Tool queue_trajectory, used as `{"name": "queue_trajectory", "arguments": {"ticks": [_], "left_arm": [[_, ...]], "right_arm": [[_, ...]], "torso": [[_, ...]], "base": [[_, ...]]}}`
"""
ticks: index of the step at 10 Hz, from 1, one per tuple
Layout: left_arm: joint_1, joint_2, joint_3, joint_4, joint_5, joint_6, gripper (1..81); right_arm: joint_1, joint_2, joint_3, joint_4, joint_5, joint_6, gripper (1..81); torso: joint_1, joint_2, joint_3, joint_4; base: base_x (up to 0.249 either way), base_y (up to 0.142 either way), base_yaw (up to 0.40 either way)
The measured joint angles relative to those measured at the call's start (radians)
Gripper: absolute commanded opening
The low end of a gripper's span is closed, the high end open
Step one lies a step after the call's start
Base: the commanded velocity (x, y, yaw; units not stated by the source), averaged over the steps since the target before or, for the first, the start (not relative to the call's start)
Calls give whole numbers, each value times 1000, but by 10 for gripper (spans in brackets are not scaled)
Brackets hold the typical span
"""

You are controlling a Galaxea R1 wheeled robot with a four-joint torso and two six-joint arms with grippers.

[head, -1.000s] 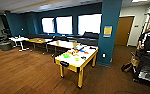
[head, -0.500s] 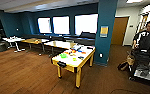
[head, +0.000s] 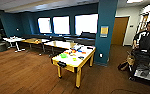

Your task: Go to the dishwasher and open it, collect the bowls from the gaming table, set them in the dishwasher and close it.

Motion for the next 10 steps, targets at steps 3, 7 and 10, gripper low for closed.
{"name": "queue_trajectory", "arguments": {"ticks": [3,7,10], "left_arm": [[0,0,0,0,0,0,811],[0,0,0,0,0,0,811],[12,0,0,0,3,1,811]], "right_arm": [[0,0,0,0,0,0,811],[0,0,0,0,0,0,811],[-13,0,0,0,-2,0,811]], "torso": [[0,0,0,0],[0,0,0,0],[0,-1,0,0]], "base": [[0,0,0],[21,0,0],[131,0,0]]}}
